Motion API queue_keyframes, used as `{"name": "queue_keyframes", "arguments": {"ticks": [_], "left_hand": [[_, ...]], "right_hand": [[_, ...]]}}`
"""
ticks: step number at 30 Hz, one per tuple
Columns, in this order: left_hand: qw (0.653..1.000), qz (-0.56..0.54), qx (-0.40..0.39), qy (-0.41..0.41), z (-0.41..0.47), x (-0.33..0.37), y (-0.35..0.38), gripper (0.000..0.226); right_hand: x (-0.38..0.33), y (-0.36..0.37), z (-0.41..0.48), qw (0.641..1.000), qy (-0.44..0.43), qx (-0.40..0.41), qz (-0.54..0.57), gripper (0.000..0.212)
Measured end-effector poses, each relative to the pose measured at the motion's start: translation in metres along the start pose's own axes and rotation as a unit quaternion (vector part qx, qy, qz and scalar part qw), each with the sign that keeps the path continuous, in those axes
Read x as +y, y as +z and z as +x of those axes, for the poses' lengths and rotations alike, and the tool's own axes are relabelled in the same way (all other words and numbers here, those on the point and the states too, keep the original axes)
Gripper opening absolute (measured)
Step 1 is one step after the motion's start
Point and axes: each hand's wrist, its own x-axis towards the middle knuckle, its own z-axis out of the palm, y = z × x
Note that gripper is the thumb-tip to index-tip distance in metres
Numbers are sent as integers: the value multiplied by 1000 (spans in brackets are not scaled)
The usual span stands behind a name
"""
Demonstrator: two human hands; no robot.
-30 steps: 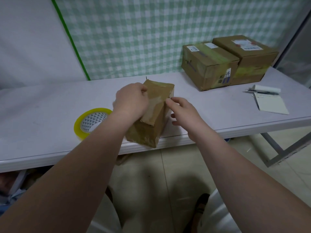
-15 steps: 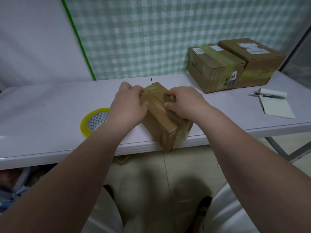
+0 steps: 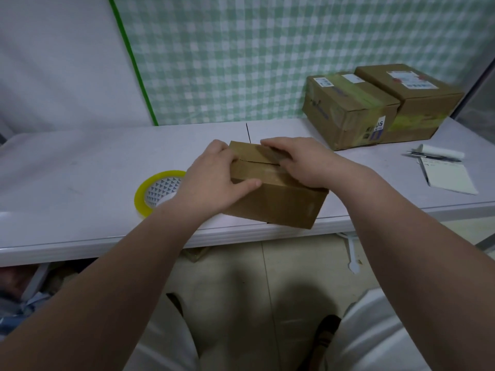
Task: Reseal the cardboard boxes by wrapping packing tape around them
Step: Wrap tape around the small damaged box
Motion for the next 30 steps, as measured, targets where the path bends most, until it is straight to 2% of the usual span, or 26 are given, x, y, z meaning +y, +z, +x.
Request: {"name": "queue_keyframes", "arguments": {"ticks": [3,7,12,17,24,30], "left_hand": [[999,17,-22,18,-6,-3,7,78],[998,37,-35,19,-8,-6,11,77],[996,65,-57,26,-7,-6,6,73],[996,57,-50,35,-9,-10,8,72],[997,-13,-60,36,-24,-7,11,70],[997,-29,-54,49,-32,-6,10,78]], "right_hand": [[7,1,-3,998,9,53,15,46],[16,12,-7,988,90,112,52,50],[14,19,-5,983,87,146,71,49],[15,21,-8,982,70,150,93,58],[19,23,-3,974,58,187,110,35],[21,25,0,938,78,287,179,28]]}}
